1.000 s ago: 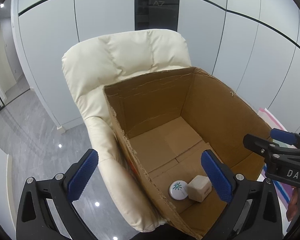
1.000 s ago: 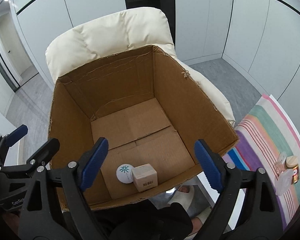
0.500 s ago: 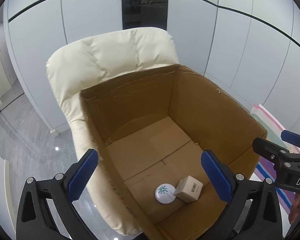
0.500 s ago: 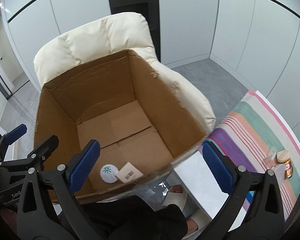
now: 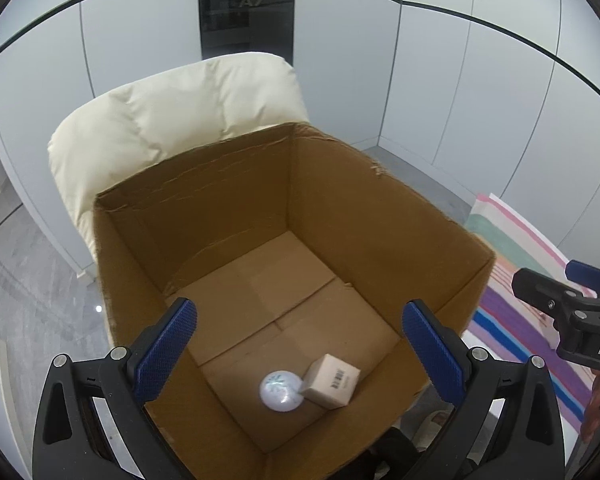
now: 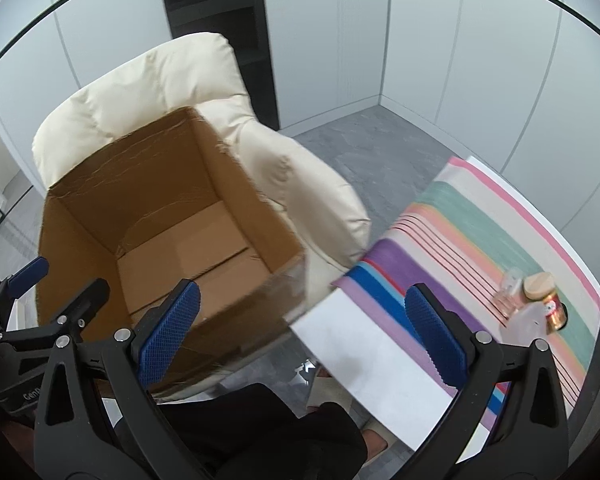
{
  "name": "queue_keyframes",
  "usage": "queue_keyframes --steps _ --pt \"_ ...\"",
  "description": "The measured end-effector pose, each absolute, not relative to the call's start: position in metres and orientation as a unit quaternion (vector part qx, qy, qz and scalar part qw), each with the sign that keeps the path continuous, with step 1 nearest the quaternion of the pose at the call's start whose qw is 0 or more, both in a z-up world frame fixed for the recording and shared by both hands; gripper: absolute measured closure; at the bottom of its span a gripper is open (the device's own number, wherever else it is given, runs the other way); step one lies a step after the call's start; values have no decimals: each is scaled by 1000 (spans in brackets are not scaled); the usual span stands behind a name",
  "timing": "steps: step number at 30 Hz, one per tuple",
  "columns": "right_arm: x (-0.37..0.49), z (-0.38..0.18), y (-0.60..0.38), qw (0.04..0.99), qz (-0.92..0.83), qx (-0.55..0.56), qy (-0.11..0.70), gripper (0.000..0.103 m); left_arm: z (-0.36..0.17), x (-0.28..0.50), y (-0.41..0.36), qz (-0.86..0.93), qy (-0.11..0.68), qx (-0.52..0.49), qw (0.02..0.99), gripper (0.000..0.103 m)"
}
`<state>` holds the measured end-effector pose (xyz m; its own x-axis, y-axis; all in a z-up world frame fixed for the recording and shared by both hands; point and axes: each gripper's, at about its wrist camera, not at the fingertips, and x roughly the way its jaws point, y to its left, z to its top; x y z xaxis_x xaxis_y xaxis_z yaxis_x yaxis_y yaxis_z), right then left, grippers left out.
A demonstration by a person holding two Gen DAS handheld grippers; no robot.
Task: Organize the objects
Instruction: 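Move both open tools back over the table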
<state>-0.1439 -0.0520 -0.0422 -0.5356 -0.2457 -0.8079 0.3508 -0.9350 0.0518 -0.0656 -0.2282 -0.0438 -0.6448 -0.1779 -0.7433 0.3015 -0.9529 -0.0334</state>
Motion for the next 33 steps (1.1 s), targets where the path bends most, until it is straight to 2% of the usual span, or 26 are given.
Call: queue_keyframes --steps 33 --pt "-149 -48 78 77 -885 458 8 0 -46 -117 -113 -910 37 411 39 0"
